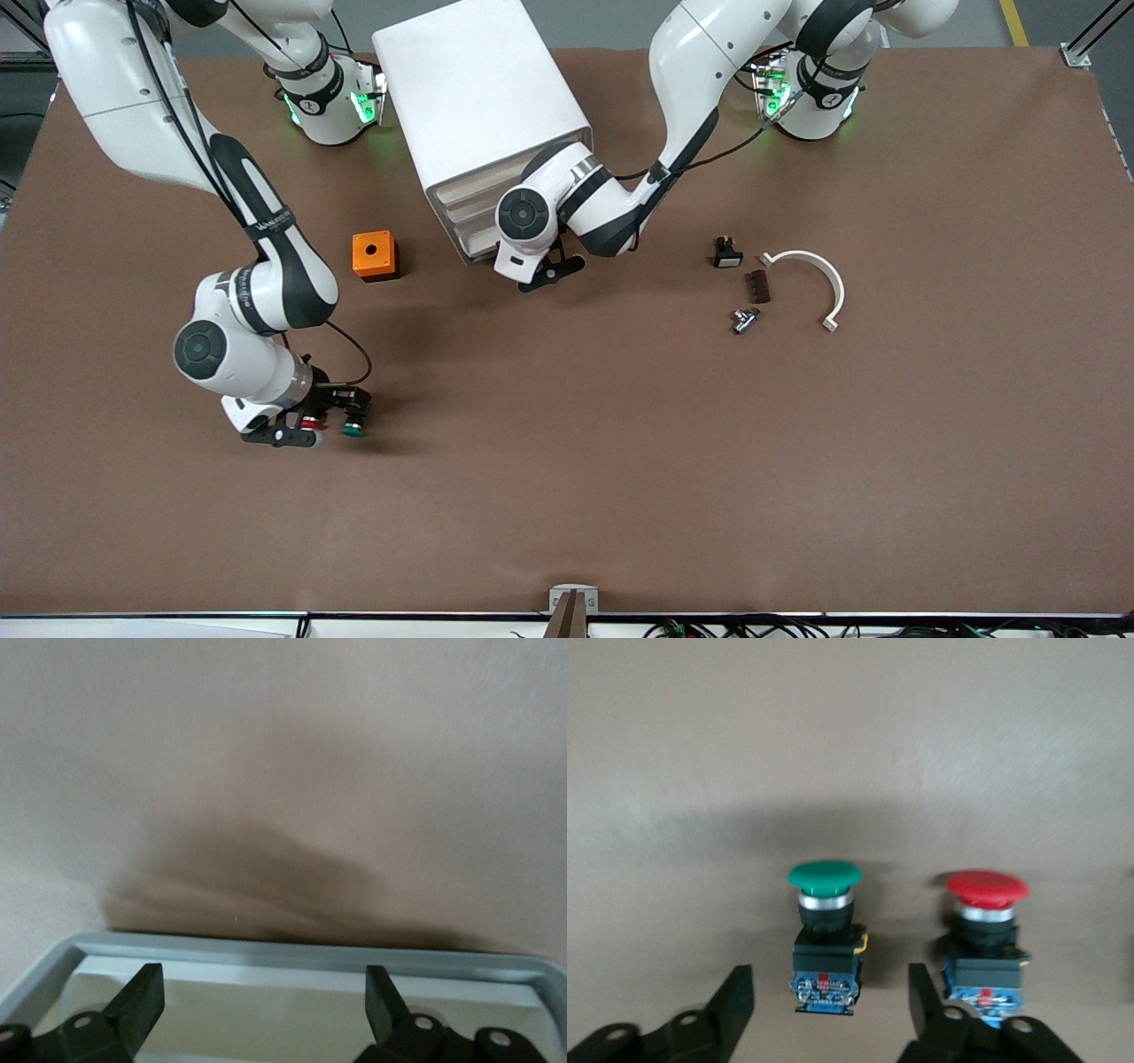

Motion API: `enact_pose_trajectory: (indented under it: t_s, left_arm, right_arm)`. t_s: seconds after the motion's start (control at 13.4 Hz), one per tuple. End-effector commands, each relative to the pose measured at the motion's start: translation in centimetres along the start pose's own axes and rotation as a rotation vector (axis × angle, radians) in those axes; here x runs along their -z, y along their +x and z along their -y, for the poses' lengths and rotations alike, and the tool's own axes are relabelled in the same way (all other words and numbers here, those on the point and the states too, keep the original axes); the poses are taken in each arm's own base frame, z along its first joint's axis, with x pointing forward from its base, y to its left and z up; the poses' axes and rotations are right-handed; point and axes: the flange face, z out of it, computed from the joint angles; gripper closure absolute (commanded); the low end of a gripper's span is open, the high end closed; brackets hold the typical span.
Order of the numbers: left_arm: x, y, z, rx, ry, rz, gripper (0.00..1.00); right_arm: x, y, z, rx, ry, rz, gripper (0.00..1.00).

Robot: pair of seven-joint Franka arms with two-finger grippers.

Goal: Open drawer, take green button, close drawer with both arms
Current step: 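Carry the green button beside the red button while the left gripper pushes drawer, then release the green button and raise the right gripper while the left gripper withdraws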

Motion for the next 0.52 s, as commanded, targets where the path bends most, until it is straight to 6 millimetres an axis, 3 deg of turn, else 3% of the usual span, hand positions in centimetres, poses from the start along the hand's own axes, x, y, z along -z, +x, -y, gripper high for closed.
enact_pose_trajectory:
  t_s: [0.0,0.22,0.37,0.45]
  left_arm:
    - [-0.7,-2.4,0.0,0.023,0.010,0.042,0.00]
    - [-1.2,-2.8,0.1,0.024,0.016,0.054,0.00]
    - [0.1,-1.9,0.5,0.038,0.029,0.060,0.00]
    - [1.5,-0.5,1.0,0.056,0.030,0.056,0.00]
  right_arm:
    - [8.1,0.5,-1.5,-0.006,-0.055,0.007,0.00]
    - [16.7,-0.1,-2.9,0.006,-0.076,-0.066,0.00]
    - [20.9,-1.1,-4.2,0.041,-0.097,-0.069,0.00]
    - [24.1,-2.3,-4.3,0.051,-0.107,-0.077,0.00]
